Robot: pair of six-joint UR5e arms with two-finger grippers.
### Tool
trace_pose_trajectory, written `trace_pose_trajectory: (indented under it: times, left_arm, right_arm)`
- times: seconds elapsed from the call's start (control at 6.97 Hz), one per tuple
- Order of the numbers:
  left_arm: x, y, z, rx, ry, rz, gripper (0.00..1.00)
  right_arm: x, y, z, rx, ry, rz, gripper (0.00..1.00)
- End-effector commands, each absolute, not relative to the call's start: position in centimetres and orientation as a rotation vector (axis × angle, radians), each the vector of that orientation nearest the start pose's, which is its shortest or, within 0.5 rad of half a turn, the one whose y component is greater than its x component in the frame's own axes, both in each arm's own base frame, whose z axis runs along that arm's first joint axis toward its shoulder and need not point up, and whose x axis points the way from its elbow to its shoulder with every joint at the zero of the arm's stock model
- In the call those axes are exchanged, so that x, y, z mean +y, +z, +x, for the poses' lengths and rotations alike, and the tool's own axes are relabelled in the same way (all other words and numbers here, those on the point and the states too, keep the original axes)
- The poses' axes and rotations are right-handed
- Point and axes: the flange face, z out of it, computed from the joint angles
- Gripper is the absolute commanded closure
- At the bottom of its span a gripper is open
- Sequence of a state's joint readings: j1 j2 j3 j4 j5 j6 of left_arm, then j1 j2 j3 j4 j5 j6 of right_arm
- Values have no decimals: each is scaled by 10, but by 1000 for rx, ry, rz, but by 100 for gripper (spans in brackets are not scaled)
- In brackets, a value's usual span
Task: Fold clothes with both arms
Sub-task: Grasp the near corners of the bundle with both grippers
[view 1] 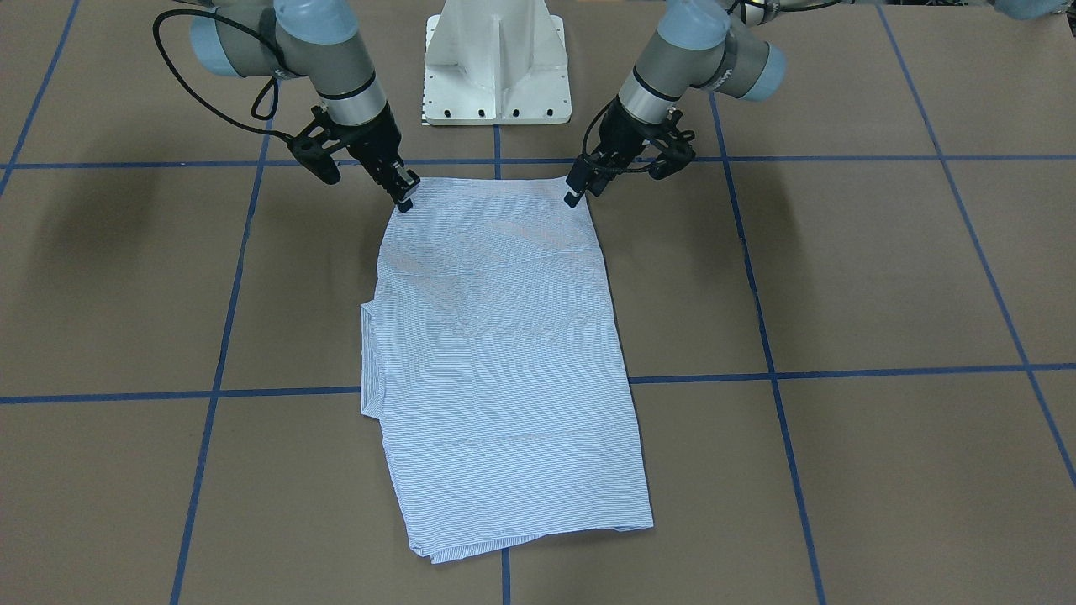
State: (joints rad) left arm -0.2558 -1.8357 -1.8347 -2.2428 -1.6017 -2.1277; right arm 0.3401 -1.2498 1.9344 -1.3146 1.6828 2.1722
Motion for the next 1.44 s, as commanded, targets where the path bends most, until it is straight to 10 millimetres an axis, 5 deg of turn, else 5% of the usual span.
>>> trace_pose_trajectory:
  times: [0.0, 0.29, 0.57, 0.72, 0.86, 1.0, 1.29]
  left_arm:
    - [-265, 322, 531, 1202, -703, -227, 50]
    - [-259, 322, 535, 1198, -713, -247, 100]
    - [-259, 304, 529, 1227, -707, -256, 100]
    - [-268, 281, 506, 1282, -706, -245, 100]
    - [-292, 264, 482, 1274, -722, -227, 100]
    - [-340, 235, 457, 1305, -728, -202, 100]
    - [-422, 221, 419, 1294, -755, -133, 100]
  right_arm:
    - [-307, 295, -503, -948, 815, -233, 100]
    - [-308, 296, -503, -946, 816, -232, 100]
    - [-307, 291, -499, -958, 816, -232, 100]
    - [-306, 280, -490, -983, 812, -235, 100]
    - [-312, 272, -479, -988, 825, -226, 100]
    - [-332, 270, -465, -975, 853, -229, 100]
    - [-390, 255, -429, -987, 879, -254, 100]
